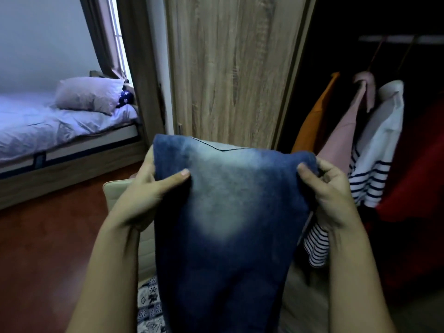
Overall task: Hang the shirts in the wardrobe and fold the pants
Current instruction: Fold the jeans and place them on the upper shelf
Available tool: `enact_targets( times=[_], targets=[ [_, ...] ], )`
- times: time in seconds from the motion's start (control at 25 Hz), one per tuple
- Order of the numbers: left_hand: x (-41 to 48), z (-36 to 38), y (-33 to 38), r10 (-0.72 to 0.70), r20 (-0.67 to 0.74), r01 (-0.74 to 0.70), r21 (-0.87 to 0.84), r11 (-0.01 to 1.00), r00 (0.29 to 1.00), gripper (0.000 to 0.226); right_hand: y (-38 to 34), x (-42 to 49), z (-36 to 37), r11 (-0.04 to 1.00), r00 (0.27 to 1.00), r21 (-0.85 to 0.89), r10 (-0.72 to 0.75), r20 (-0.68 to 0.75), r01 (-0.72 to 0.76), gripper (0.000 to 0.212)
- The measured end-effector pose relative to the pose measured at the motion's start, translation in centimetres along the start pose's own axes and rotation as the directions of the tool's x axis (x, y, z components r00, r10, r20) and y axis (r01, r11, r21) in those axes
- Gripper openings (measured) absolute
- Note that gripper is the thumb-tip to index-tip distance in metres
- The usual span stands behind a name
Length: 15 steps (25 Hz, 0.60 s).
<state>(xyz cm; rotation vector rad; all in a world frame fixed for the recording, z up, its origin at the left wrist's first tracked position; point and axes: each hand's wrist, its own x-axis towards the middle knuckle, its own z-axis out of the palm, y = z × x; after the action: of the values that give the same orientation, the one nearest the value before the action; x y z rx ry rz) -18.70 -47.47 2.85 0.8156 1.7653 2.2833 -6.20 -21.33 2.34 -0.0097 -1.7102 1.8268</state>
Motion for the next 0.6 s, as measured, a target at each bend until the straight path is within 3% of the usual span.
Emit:
enact_targets(
  times=[0.08,0.2,0.32,0.4,0.48,0.6],
  targets=[
    [0.6,0.5,-0.2,0.065,-0.078,-0.063,0.026,0.998,0.995,0.042,0.3,-0.3,-1.1,0.987,0.979,-0.160,0.021,0.205,0.013,0.067],
    [1.2,1.4,-0.3,0.114,-0.122,-0.110,0.044,0.993,0.986,0.039,1.3,0.0,-2.3,0.927,0.973,-0.369,0.028,0.230,0.060,0.071],
    [2.4,0.9,0.2,0.124,-0.093,-0.117,0.076,0.990,0.988,0.036,1.5,0.1,-3.0,0.978,0.958,-0.207,0.085,0.274,-0.027,0.068],
    [3.2,0.8,1.1,0.139,-0.046,-0.137,0.037,0.990,0.989,0.035,1.4,0.6,-2.9,0.994,0.976,-0.094,0.071,0.204,-0.053,0.067],
    [4.0,1.5,2.3,0.175,-0.018,-0.175,-0.053,0.983,0.984,0.032,1.5,1.1,-2.1,0.999,1.000,-0.040,0.023,-0.018,-0.024,0.062],
    [5.3,3.3,3.4,0.192,-0.069,-0.197,-0.087,0.976,0.979,0.023,3.8,0.6,-0.5,0.985,0.969,-0.167,0.002,-0.246,-0.045,0.079]
  ],
)
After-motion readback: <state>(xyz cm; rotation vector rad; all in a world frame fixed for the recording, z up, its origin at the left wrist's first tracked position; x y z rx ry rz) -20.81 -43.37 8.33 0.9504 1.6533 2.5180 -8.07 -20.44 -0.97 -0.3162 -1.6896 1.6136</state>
